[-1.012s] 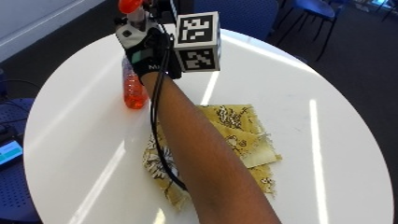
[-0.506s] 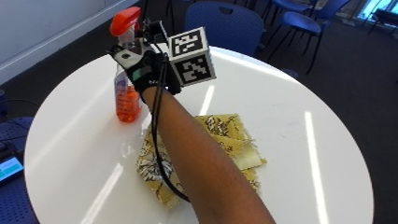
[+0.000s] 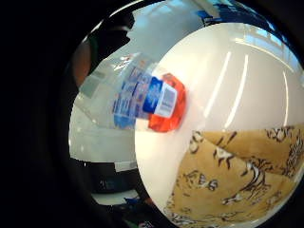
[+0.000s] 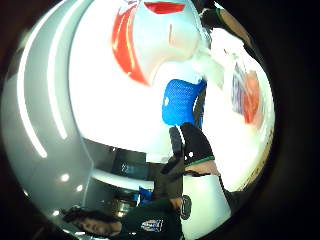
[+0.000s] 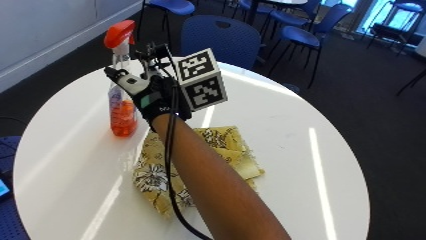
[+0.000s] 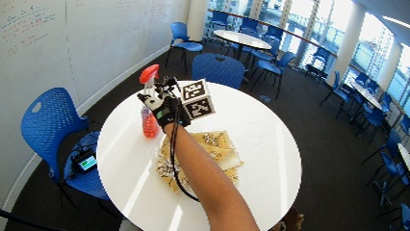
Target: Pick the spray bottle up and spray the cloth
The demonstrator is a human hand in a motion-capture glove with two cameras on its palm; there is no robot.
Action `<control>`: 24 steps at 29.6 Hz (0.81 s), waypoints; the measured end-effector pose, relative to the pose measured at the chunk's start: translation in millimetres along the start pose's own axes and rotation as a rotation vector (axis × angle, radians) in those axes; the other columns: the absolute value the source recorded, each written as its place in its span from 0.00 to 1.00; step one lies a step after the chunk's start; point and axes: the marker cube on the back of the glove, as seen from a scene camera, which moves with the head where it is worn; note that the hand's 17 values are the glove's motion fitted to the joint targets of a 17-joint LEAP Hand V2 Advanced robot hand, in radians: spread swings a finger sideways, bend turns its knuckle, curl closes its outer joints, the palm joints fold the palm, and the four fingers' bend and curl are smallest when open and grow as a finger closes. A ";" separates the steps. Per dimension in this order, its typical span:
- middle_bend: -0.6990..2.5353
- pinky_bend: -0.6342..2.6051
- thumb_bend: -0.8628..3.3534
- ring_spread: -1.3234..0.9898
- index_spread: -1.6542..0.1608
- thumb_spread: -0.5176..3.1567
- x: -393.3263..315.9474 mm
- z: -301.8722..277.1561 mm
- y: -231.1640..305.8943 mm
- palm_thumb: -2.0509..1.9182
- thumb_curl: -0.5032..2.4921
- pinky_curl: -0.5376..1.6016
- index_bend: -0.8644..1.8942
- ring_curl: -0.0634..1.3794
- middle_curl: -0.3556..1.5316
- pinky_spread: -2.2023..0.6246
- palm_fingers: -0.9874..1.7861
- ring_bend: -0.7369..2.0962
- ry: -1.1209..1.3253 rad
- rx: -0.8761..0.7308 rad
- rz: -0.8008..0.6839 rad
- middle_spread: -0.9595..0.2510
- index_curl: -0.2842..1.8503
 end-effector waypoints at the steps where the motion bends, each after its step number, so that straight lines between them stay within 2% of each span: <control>1: 0.27 0.27 0.19 0.52 0.71 0.38 -0.8 -0.2 5.6 0.71 0.38 0.39 0.36 0.31 0.40 0.84 0.54 0.41 -0.011 -0.013 0.000 0.70 0.32; 9: 0.26 0.30 0.19 0.54 0.69 0.41 -17.1 -20.3 53.7 0.69 0.35 0.40 0.36 0.29 0.36 0.85 0.48 0.40 -0.001 -0.136 -0.112 0.73 0.29; 16: 0.27 0.30 0.19 0.55 0.67 0.42 -37.4 -32.7 102.5 0.66 0.33 0.40 0.38 0.28 0.35 0.85 0.47 0.39 0.155 -0.290 -0.289 0.74 0.29; 21: 0.26 0.29 0.19 0.56 0.66 0.43 -51.1 -47.3 141.9 0.64 0.31 0.40 0.38 0.27 0.35 0.85 0.47 0.38 0.319 -0.303 -0.467 0.74 0.29; 24: 0.27 0.29 0.19 0.56 0.66 0.43 -56.1 -57.6 169.3 0.63 0.30 0.40 0.39 0.26 0.34 0.85 0.48 0.38 0.473 -0.335 -0.520 0.74 0.29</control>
